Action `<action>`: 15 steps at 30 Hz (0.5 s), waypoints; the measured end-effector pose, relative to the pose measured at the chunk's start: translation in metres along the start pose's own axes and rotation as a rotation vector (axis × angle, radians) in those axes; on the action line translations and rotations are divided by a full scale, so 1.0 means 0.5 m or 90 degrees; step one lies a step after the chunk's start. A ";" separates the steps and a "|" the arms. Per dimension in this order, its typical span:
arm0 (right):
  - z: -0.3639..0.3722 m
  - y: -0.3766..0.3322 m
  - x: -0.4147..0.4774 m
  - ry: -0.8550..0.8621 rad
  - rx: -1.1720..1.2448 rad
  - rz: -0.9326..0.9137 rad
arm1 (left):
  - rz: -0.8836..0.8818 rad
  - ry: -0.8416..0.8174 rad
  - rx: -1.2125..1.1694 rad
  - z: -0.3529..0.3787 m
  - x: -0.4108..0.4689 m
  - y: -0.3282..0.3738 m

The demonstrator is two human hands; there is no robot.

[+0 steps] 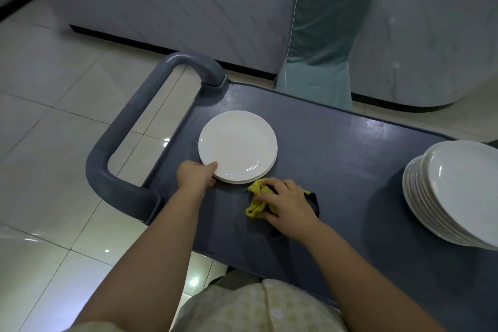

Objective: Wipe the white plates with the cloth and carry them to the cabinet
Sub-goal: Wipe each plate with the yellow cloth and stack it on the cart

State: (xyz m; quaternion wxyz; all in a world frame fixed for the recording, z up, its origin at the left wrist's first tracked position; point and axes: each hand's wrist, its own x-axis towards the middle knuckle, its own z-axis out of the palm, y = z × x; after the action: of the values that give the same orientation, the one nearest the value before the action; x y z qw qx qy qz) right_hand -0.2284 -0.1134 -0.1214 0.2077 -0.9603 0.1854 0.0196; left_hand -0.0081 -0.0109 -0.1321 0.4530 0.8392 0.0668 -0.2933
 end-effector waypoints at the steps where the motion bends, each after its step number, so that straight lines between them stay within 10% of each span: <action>1: 0.000 0.000 0.001 0.003 0.002 0.000 | -0.009 -0.002 -0.015 0.000 0.001 0.000; 15: -0.006 0.001 -0.008 0.030 0.014 -0.038 | -0.019 -0.017 -0.032 -0.052 0.012 0.012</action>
State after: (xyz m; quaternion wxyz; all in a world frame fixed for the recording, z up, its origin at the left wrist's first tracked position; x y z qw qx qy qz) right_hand -0.2323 -0.1135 -0.1183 0.2142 -0.9632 0.1620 -0.0111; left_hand 0.0104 0.0054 -0.1204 0.4704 0.8225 0.0811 -0.3093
